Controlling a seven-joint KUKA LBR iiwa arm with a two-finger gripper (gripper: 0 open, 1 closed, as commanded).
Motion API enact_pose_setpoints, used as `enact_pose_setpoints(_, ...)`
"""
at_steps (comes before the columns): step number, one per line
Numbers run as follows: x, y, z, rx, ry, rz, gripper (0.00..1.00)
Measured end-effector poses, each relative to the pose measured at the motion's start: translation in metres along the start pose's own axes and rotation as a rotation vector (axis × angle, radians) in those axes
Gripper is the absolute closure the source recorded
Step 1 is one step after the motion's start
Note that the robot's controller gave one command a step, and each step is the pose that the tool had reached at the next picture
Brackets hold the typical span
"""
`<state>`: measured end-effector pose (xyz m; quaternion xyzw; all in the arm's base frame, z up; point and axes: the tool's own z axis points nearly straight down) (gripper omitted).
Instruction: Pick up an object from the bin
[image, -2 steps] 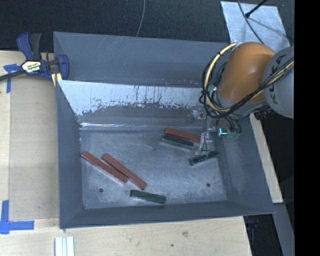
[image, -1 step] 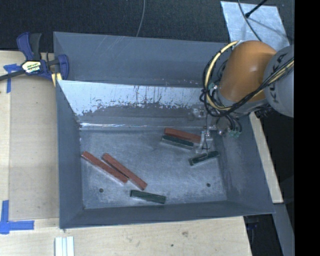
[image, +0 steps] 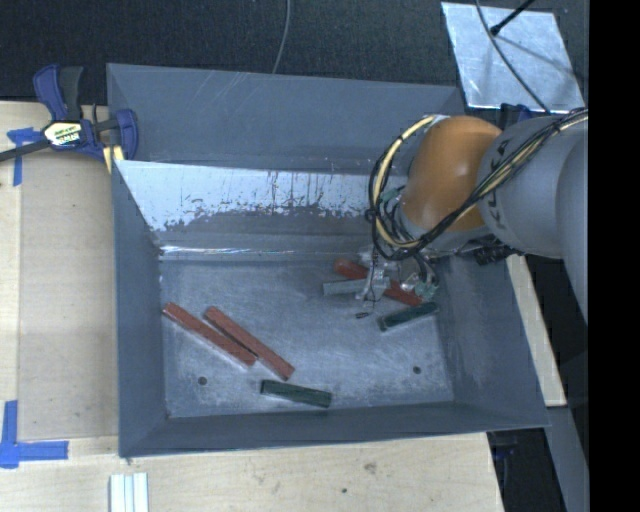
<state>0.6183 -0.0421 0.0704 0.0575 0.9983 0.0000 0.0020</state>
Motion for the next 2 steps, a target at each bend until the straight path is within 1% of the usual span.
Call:
enact_pose_setpoints(1, 0.000, 0.000, 0.000, 0.000, 0.000, 0.000, 1.00)
enact_pose_setpoints(2, -0.006, -0.011, -0.194, 0.001, -0.009, -0.054, 1.00)
